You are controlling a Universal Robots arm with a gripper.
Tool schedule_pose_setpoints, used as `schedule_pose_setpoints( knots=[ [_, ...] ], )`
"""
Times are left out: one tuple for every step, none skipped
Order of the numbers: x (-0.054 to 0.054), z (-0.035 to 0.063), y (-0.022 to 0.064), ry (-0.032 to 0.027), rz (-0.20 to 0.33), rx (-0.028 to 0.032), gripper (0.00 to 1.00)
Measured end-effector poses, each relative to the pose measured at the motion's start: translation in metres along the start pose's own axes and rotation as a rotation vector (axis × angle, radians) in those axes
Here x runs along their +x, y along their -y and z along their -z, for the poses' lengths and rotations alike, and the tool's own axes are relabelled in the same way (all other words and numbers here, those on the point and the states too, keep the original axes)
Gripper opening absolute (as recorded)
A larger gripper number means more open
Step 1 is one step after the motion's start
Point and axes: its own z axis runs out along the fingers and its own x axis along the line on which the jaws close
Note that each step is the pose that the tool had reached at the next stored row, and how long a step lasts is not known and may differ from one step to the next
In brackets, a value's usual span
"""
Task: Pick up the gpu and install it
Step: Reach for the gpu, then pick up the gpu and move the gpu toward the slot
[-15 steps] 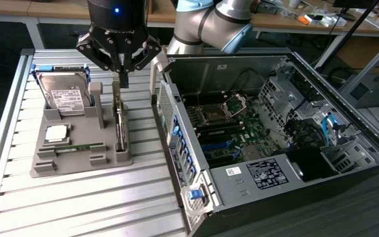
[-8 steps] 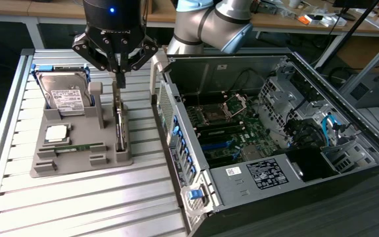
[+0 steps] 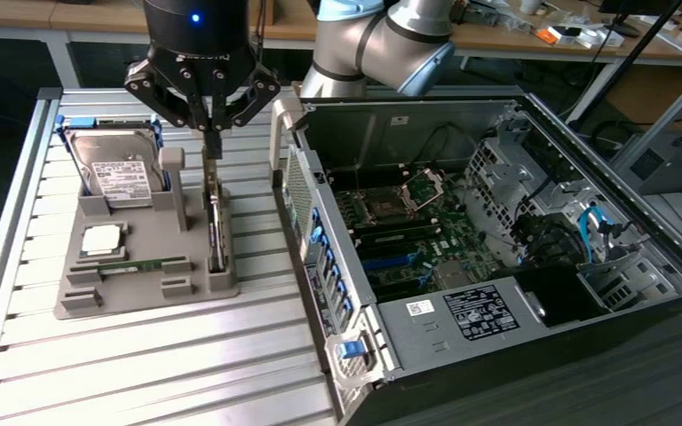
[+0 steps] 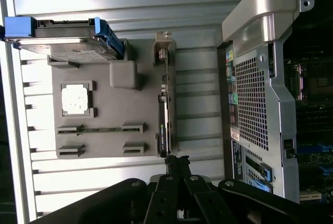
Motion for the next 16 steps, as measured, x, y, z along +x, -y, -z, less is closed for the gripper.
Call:
schedule_pose_setpoints(
  knots=[
    [0.0,0.0,0.0,0.0,0.0,0.0,0.11],
    [0.0,0.0,0.0,0.0,0.0,0.0,0.11],
    [0.0,0.0,0.0,0.0,0.0,0.0,0.11],
    [0.0,0.0,0.0,0.0,0.0,0.0,0.11],
    [0.0,0.0,0.0,0.0,0.0,0.0,0.11],
    [0.0,0.0,0.0,0.0,0.0,0.0,0.11],
    [0.0,0.0,0.0,0.0,0.0,0.0,0.11],
    [0.0,0.0,0.0,0.0,0.0,0.0,0.11],
    [0.0,0.0,0.0,0.0,0.0,0.0,0.23],
    [0.0,0.0,0.0,0.0,0.0,0.0,0.29],
    [0.0,0.0,0.0,0.0,0.0,0.0,0.36],
    [0.0,0.0,0.0,0.0,0.0,0.0,0.42],
    [0.0,0.0,0.0,0.0,0.0,0.0,0.42],
    [0.0,0.0,0.0,0.0,0.0,0.0,0.42],
    [0.0,0.0,0.0,0.0,0.0,0.0,0.42],
    [0.0,0.0,0.0,0.0,0.0,0.0,0.42]
  ],
)
